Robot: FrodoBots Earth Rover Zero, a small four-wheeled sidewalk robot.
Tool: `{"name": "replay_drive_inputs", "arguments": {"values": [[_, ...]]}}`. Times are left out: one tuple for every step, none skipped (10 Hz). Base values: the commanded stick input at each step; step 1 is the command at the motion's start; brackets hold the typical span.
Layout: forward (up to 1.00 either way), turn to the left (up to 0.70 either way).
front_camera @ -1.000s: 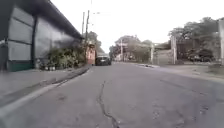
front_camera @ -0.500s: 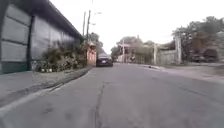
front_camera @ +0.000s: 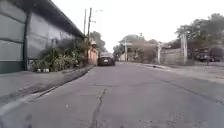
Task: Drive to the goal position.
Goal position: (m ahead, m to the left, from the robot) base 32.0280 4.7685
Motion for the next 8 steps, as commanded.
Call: {"name": "replay_drive_inputs", "arguments": {"values": [[1.00, -0.40], [1.00, -0.09], [1.00, 0.00], [1.00, 0.00], [1.00, 0.00], [1.00, 0.00], [1.00, 0.00], [1.00, 0.00]]}}
